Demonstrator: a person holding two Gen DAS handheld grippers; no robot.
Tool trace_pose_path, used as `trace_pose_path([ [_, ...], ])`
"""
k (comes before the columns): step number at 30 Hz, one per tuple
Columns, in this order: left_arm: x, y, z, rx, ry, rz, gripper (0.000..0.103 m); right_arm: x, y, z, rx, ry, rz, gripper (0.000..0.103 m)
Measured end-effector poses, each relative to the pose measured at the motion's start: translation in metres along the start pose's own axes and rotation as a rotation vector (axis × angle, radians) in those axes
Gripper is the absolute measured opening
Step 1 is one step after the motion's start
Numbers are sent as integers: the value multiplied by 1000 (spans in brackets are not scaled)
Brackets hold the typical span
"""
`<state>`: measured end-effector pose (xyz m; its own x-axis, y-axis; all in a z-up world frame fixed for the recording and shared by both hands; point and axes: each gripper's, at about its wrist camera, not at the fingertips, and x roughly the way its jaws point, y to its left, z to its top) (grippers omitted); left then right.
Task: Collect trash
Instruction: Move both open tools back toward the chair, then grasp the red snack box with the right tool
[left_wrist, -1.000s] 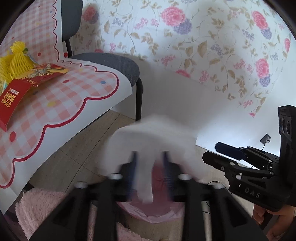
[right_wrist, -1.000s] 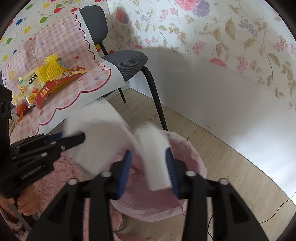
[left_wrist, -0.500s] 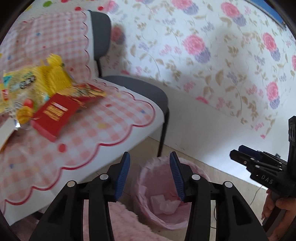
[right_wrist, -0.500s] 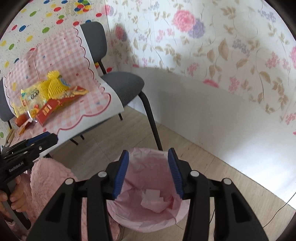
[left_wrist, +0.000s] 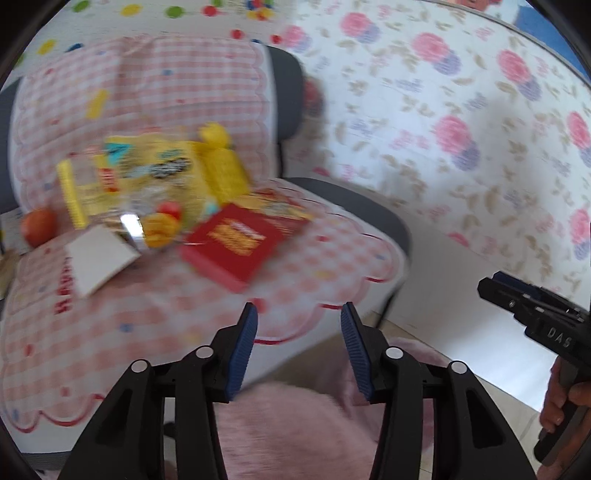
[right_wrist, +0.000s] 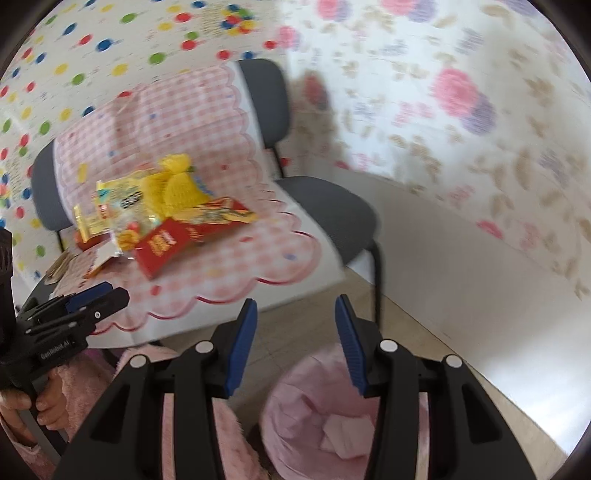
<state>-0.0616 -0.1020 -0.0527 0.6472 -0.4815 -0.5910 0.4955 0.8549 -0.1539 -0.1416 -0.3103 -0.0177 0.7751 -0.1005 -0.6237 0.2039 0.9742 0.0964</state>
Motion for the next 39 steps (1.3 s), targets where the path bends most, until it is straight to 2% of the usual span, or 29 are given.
trace_pose_path([
  [3, -5, 22, 1, -25, -11, 65, 50, 14, 20, 11, -46, 6, 36, 49],
  [6, -9, 49, 2, -50, -14, 138, 60, 31, 40, 19, -94, 24, 63, 51],
  [10, -7, 82, 6, -69, -4, 222, 65, 52, 61, 25, -123, 48, 100, 54],
  [12, -5, 94, 8, -87, -1, 243, 66, 64, 71, 27, -146, 64, 120, 59],
  [15, -3, 110, 12, -116, 0, 275, 67, 80, 81, 29, -157, 80, 144, 59],
  [21, 3, 125, 15, -141, -3, 300, 67, 117, 86, 34, -88, 133, 211, 59],
  [24, 11, 120, 17, -137, 11, 276, 67, 134, 92, 39, -54, 148, 241, 59],
  [26, 17, 112, 18, -111, 11, 270, 67, 144, 95, 42, -25, 158, 256, 64],
  [28, 23, 107, 20, -88, 11, 276, 67, 151, 98, 44, -10, 166, 261, 66],
  [33, 30, 112, 22, -113, 17, 270, 67, 173, 104, 48, 41, 201, 282, 67],
  [36, 31, 118, 22, -125, 19, 273, 67, 179, 106, 51, 69, 181, 282, 67],
  [37, 30, 119, 21, -129, 19, 274, 67, 179, 106, 51, 69, 173, 278, 67],
  [39, 27, 121, 21, -135, 18, 277, 67, 175, 108, 54, 69, 149, 260, 58],
])
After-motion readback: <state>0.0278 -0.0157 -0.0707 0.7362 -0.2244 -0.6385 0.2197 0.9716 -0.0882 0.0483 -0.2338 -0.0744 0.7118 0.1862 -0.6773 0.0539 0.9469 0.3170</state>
